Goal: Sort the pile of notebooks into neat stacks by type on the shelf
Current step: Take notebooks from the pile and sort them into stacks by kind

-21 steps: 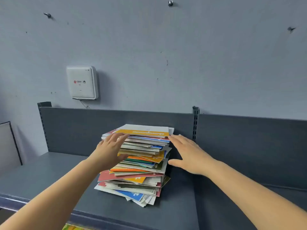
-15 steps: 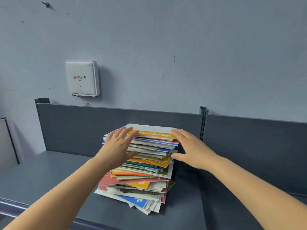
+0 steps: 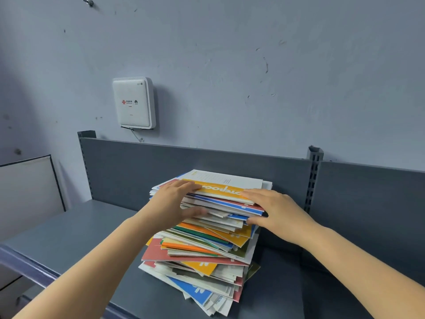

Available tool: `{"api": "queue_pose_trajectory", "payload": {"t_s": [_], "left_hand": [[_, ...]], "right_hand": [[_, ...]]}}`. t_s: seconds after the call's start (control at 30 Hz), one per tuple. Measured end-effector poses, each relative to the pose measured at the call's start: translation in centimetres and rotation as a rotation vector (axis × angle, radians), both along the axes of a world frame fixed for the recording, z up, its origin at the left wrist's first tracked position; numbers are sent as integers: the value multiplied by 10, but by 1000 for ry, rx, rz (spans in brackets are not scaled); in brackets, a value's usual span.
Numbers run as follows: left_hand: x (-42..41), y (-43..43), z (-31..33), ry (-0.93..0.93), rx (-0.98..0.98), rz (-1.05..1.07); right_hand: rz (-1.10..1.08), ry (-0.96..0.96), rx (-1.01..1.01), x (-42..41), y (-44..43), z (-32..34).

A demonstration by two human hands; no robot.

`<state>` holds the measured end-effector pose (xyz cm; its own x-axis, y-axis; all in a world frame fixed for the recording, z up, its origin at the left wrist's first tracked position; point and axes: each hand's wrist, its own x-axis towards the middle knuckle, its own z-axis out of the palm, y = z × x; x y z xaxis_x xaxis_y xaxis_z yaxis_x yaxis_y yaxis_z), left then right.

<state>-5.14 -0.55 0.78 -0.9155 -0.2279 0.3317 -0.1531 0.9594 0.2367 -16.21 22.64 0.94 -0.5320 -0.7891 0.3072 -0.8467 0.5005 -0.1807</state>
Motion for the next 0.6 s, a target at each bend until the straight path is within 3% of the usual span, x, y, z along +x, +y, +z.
{"api": "queue_pose_trajectory", "payload": {"t_s": [0.43, 0.6], "left_hand": [[-13, 14, -3, 164, 148, 133], [-11, 20, -6, 174, 43, 203]], "right_hand": [[161, 277, 89, -11, 12, 6], [157, 425, -9, -13, 13, 4]]}}
